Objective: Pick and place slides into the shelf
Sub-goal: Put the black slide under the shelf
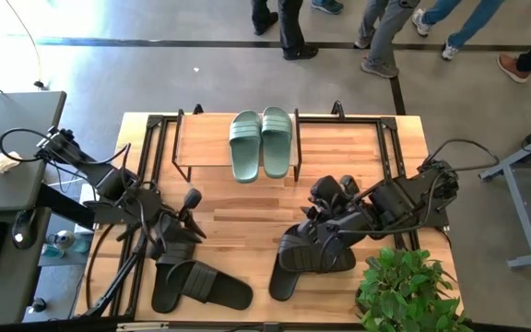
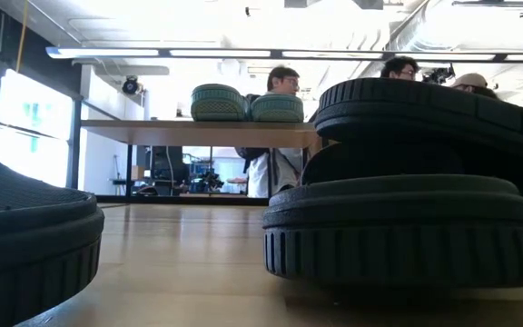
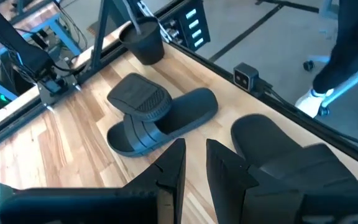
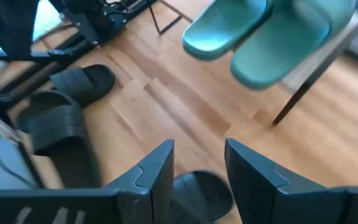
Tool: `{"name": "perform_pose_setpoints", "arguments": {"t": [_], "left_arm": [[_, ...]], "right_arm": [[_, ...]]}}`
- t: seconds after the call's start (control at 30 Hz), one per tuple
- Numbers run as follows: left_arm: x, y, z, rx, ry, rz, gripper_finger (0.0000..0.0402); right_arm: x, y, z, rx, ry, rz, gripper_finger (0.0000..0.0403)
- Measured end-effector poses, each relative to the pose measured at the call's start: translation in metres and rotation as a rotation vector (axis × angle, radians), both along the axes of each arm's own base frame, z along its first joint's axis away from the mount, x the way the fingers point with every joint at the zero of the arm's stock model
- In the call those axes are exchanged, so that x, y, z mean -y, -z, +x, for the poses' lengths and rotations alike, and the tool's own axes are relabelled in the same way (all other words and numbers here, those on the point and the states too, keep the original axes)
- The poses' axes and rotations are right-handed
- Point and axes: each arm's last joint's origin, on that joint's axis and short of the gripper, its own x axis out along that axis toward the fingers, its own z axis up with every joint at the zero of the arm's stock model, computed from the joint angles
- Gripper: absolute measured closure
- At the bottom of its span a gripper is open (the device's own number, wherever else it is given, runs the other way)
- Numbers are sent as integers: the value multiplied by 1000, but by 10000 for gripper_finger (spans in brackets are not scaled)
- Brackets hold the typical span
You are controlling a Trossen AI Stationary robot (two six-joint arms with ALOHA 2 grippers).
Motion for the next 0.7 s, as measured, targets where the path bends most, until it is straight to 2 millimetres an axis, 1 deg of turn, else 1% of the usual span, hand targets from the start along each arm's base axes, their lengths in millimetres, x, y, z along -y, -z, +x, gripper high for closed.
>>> {"name": "perform_pose_setpoints", "arguments": {"t": [0.17,0.3,0.4,0.53,0.63,0.7], "left_arm": [[2,2,4,-5,-1,1,348],[4,5,9,-11,-20,8,348],[7,5,14,9,-25,-6,348],[20,7,23,31,10,-34,348],[31,8,29,52,29,-78,348],[39,9,31,52,31,-125,348]], "right_arm": [[-3,11,12,-72,-98,-255,269],[-9,28,28,-198,-204,-465,269],[-18,49,44,-331,-321,-576,269],[-36,81,62,-467,-448,-634,269],[-51,106,71,-553,-534,-667,269],[-60,117,73,-598,-593,-687,269]]}}
